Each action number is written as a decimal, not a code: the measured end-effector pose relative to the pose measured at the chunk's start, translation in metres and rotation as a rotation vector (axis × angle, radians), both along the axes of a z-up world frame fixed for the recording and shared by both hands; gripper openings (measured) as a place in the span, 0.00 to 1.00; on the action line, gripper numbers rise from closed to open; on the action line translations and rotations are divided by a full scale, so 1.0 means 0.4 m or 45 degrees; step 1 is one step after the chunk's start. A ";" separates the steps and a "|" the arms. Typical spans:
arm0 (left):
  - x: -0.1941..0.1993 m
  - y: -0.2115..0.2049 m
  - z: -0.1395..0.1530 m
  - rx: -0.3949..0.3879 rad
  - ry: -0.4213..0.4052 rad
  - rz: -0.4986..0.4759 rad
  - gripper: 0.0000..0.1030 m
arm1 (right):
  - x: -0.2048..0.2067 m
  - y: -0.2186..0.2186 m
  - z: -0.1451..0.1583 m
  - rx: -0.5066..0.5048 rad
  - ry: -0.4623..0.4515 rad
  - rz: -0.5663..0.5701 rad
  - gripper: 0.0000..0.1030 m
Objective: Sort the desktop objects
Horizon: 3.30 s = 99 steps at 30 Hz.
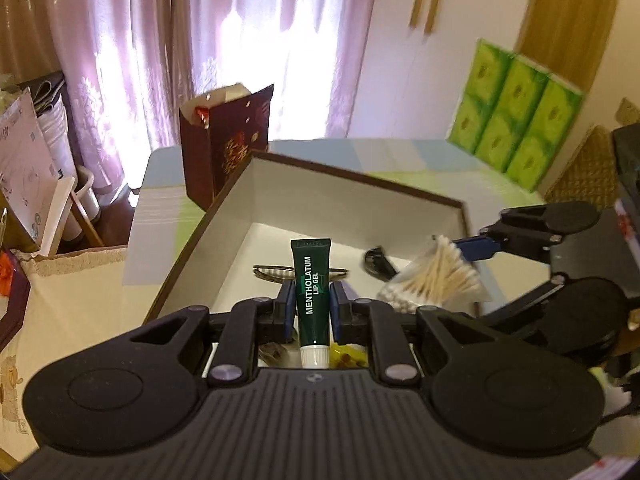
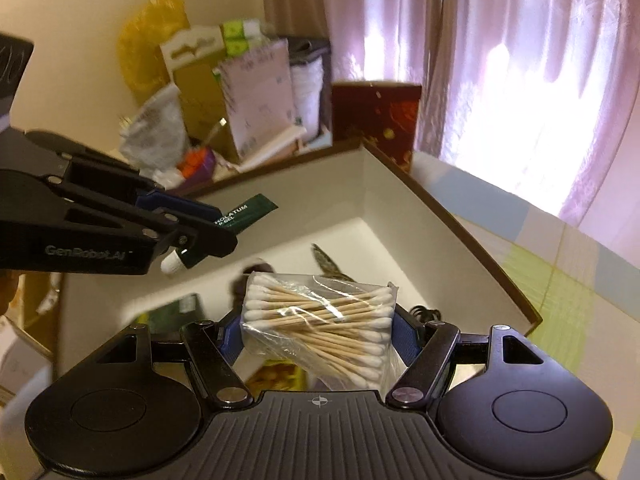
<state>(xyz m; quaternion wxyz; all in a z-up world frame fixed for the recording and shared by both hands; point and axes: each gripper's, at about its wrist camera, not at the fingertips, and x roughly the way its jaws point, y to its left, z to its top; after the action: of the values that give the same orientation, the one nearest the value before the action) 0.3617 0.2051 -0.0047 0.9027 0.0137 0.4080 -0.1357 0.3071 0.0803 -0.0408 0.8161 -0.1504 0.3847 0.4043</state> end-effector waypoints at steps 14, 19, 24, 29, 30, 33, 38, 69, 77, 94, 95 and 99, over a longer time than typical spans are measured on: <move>0.187 -0.003 -0.164 0.127 0.126 0.007 0.13 | 0.143 0.063 -0.114 -0.167 0.028 0.015 0.67; 0.201 -0.010 -0.185 0.146 0.138 0.005 0.13 | 0.157 0.069 -0.119 -0.177 0.038 0.028 0.67; 0.203 -0.018 -0.192 0.176 0.138 0.000 0.13 | 0.152 0.090 -0.121 -0.234 0.001 0.062 0.69; 0.195 -0.016 -0.187 0.184 0.137 0.014 0.21 | 0.141 0.092 -0.112 -0.230 -0.042 0.078 0.86; 0.193 -0.015 -0.185 0.183 0.137 0.018 0.23 | 0.139 0.090 -0.109 -0.226 -0.046 0.079 0.88; 0.181 -0.009 -0.177 0.163 0.138 0.029 0.37 | 0.131 0.082 -0.099 -0.213 -0.033 0.082 0.94; 0.144 -0.007 -0.153 0.153 0.125 0.029 0.62 | 0.093 0.050 -0.069 -0.164 -0.023 0.101 0.98; -0.337 -0.066 0.124 0.205 -0.268 0.276 0.99 | -0.244 -0.157 0.097 0.102 -0.106 -0.085 0.98; -0.462 -0.082 0.144 0.139 -0.196 0.427 0.99 | -0.328 -0.217 0.133 0.139 -0.082 -0.048 0.98; -0.657 -0.227 0.155 0.153 -0.097 0.585 0.99 | -0.444 -0.360 0.145 0.152 -0.067 -0.013 0.98; -0.665 -0.239 0.157 0.151 -0.095 0.591 0.99 | -0.448 -0.369 0.146 0.152 -0.072 -0.010 0.98; -0.690 -0.275 0.163 0.150 -0.092 0.604 0.99 | -0.461 -0.403 0.150 0.156 -0.082 0.007 0.98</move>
<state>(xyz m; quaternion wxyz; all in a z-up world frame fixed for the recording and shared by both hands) 0.0858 0.0950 0.0604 0.9210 -0.0248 0.3744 0.1045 0.1226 -0.0807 0.0194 0.8346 -0.1142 0.3324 0.4242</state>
